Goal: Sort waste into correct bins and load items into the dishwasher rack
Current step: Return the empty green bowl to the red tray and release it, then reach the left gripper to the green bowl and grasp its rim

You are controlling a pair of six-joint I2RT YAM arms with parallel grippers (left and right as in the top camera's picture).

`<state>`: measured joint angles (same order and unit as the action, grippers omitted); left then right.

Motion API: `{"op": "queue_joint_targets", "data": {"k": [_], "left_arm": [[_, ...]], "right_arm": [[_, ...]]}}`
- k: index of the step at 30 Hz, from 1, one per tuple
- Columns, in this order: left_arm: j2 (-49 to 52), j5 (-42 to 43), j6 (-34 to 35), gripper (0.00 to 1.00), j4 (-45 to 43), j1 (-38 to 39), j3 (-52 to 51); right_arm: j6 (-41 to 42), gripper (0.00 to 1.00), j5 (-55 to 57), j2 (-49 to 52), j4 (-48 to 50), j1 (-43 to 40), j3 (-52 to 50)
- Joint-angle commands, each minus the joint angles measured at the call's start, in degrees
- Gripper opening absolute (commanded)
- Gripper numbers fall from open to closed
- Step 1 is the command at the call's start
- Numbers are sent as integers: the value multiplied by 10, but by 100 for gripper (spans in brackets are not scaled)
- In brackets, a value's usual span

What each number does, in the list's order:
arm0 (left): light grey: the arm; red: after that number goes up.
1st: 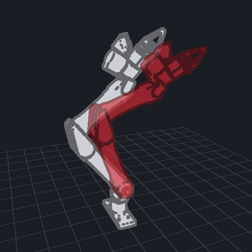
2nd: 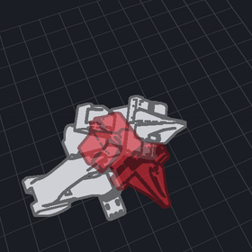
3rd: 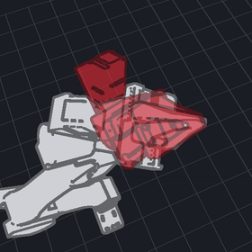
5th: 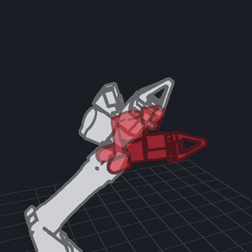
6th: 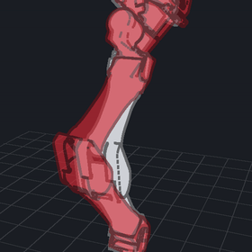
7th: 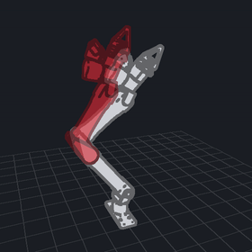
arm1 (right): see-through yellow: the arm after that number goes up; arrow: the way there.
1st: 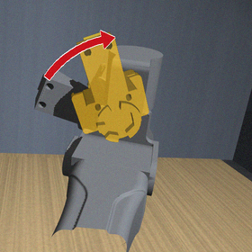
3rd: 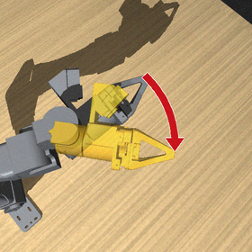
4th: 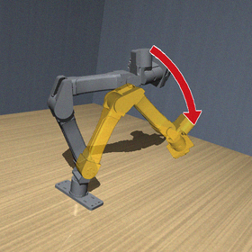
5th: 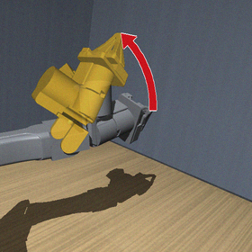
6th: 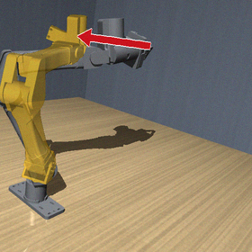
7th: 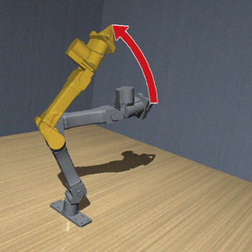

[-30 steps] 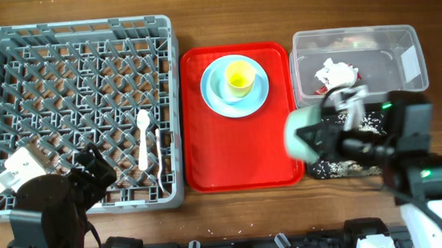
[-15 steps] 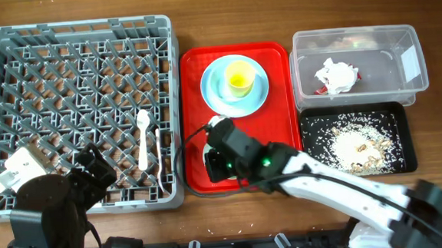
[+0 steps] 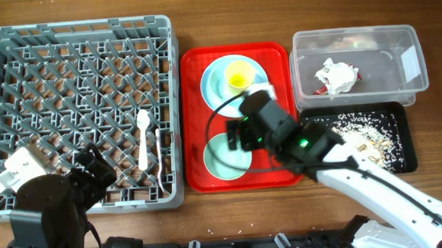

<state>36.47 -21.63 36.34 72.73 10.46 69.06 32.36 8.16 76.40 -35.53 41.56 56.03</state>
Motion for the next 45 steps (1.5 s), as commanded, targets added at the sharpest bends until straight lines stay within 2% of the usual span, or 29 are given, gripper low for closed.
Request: {"op": "queue_joint_targets", "data": {"k": [1,27,31,36,38,39,41,42,43,45], "left_arm": [[-1,-10,5,100,-2,-2,2],[-1,-10,5,100,-2,-2,2],[-1,-35,4,100,-85,-2,2],[-1,-35,4,100,-125,-2,2],[-2,14,6,100,-124,-2,2],[0,119,5,96,-121,-2,2],[9,302,6,62,-121,-2,-14],[16,361,6,52,-121,-2,-28],[24,393,6,45,-122,-2,-47],[44,398,4,31,-122,-1,-83]], "right_arm": [[-9,100,69,-5,-14,-39,7],[-9,100,68,-4,-16,-49,7],[-9,100,69,-4,-16,-49,7],[-9,100,69,-4,-16,-49,7],[-9,100,69,-4,-16,-49,7],[-9,100,68,-4,-16,-49,7],[-9,100,68,-4,-16,-49,7],[-9,100,68,-4,-16,-49,7],[-9,100,69,-4,-16,-49,7],[-9,100,69,-4,-16,-49,7]]}}
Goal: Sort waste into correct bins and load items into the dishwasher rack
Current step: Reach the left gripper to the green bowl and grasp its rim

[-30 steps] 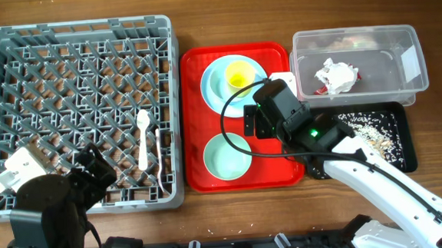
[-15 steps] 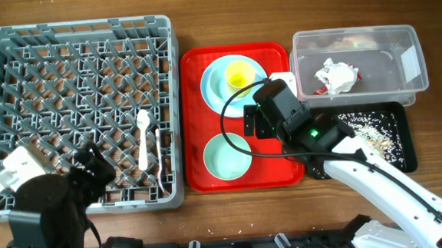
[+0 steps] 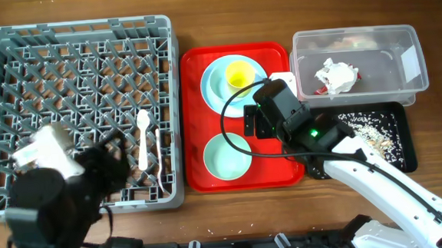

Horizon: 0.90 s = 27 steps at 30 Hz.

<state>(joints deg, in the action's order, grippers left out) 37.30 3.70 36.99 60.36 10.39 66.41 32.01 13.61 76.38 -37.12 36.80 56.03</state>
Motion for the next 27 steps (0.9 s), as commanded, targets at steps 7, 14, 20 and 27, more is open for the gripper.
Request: {"op": "queue_joint_targets", "data": {"k": [7,14,20,27], "left_arm": [[142,143,-5,19,-16,59,-116],[255,129,-5,20,-80,163,-116],[332,125,-5,20,-118,220,-116],[346,125,-5,21,-115,231,-116]], "right_arm": [[-5,99,14,-4,0,-1,7],[-5,100,14,-4,0,-1,7],[-5,100,14,-4,0,-1,7],[-5,100,14,-45,2,-20,9]]}}
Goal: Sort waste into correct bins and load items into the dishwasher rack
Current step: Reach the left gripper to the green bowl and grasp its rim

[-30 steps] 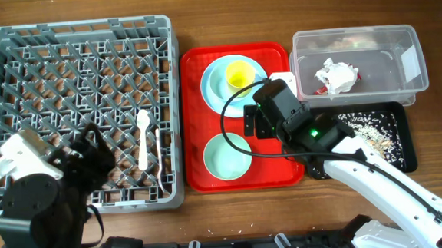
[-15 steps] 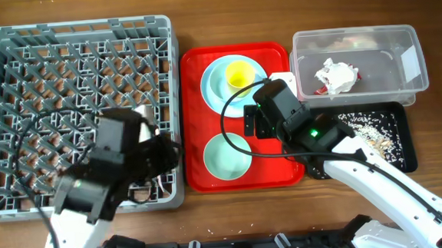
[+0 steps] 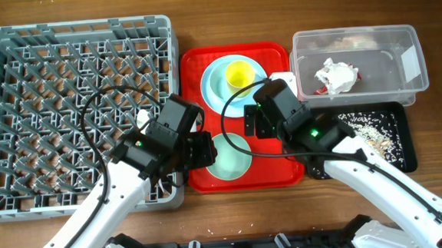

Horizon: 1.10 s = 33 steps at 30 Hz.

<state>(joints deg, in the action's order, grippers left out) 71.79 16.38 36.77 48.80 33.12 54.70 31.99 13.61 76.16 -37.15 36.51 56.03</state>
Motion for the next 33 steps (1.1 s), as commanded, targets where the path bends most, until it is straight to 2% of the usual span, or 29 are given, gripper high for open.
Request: {"op": "queue_joint_targets", "data": {"k": [1,6,11,15,22,26,33], "left_arm": [[1,-5,-3,22,0,5,1],[2,-18,-3,22,-7,5,1],[2,-25,-3,22,-54,7,0],[10,-73,-3,22,-77,56,0],[99,-186,-3,25,-136,186,0],[149,-225,-3,41,-186,212,0],[220,-225,-3,33,-212,227,0]], "right_arm": [[-5,100,14,-69,2,-32,9],[-5,100,14,-226,2,-119,9],[-4,100,14,-414,2,-125,9],[-3,100,14,-509,1,-125,9],[-3,100,14,-527,-17,-125,9],[-3,100,14,-527,-99,-125,9],[-3,99,14,-527,-303,-125,9]]}}
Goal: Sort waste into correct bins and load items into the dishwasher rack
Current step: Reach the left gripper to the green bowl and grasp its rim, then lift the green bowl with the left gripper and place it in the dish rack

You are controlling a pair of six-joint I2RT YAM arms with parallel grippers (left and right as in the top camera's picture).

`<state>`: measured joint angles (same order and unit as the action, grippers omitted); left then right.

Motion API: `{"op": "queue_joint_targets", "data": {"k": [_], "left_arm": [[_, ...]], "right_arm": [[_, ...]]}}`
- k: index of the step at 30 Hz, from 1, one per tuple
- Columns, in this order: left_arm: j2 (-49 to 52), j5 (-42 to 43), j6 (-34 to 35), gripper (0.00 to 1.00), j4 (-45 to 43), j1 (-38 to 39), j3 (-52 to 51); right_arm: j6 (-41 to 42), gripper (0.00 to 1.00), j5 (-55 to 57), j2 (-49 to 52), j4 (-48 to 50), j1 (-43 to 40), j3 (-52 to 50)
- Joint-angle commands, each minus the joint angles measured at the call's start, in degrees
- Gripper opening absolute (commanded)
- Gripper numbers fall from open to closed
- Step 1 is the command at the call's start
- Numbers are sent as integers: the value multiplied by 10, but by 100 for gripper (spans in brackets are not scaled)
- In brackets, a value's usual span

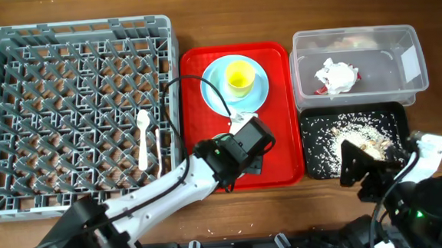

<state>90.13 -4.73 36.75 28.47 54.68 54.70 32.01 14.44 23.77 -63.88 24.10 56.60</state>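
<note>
A red tray (283, 135) lies in the middle of the table. At its far end a yellow cup (238, 76) stands on a light blue plate (259, 91). My left gripper (252, 162) is low over the tray's near half, and the arm hides whatever lies under it; no bowl shows. Its jaws are not visible from above. My right gripper (352, 170) is at the near right, by the black tray's front edge, its fingers unclear. A white spoon (142, 136) lies in the grey dishwasher rack (77, 27).
A clear plastic bin (400, 36) at the far right holds crumpled white paper (336, 75) and a red scrap. In front of it a black tray (402, 124) is strewn with rice-like scraps. The left arm's cable loops over the tray's left edge.
My left gripper moved from the tray's left edge, beside the pale green bowl, to over the bowl's spot, hiding it. My right arm left the tray and now sits at the near right.
First my right gripper hovered over the tray between plate and bowl, with my left arm folded at the near left. The right gripper then shifted slightly right, baring the bowl. My left arm reached the tray's left edge. Now it covers the bowl and the right arm is withdrawn.
</note>
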Motion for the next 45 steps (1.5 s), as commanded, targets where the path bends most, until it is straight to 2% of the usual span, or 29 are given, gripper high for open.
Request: {"op": "queue_joint_targets", "data": {"k": [1,4,6,7,12,15,17,21,23,26,27,30,31,32,33,35,41,45], "left_arm": [[48,-14,-3,30,-12,14,0],[64,-14,-3,22,-16,20,0],[63,-16,-3,8,-18,20,0],[62,-26,-3,4,-20,17,0],[30,-69,-3,4,-14,11,19],[-23,-66,-3,4,10,2,62],[-69,-35,-3,4,35,-15,104],[-150,110,-41,4,52,-116,184],[-166,223,-53,4,44,-210,213],[-146,450,-43,4,-21,-381,219],[-119,548,-16,4,-63,-452,219],[-48,717,75,4,-184,-552,219],[5,787,155,4,-285,-592,219],[37,814,201,4,-344,-608,219],[111,847,306,4,-457,-638,219],[178,864,379,4,-528,-664,219],[315,901,387,4,-542,-755,219],[330,899,353,5,-543,-798,219]], "right_arm": [[-4,100,6,-3,-46,-1,3],[-4,100,6,-3,-63,-1,3],[-3,100,6,-3,-63,-1,3],[-3,100,6,-3,-63,-1,3],[-3,100,6,-3,-63,-1,3],[-3,100,6,-3,-63,-1,3],[-4,100,6,-3,-63,-1,3],[-3,100,6,-3,-63,-1,3],[-3,100,6,-3,-63,-1,3],[-3,100,6,-3,-63,-1,3],[-3,100,6,-3,-63,-1,3],[-3,100,6,-3,-63,-1,3],[-3,100,6,-3,-63,-1,3],[-3,100,6,-3,-63,-1,3],[-3,100,6,-3,-63,-1,3],[-3,100,6,-3,-63,-1,3],[-3,100,6,-3,-63,-1,3],[-3,100,6,-3,-63,-1,3]]}}
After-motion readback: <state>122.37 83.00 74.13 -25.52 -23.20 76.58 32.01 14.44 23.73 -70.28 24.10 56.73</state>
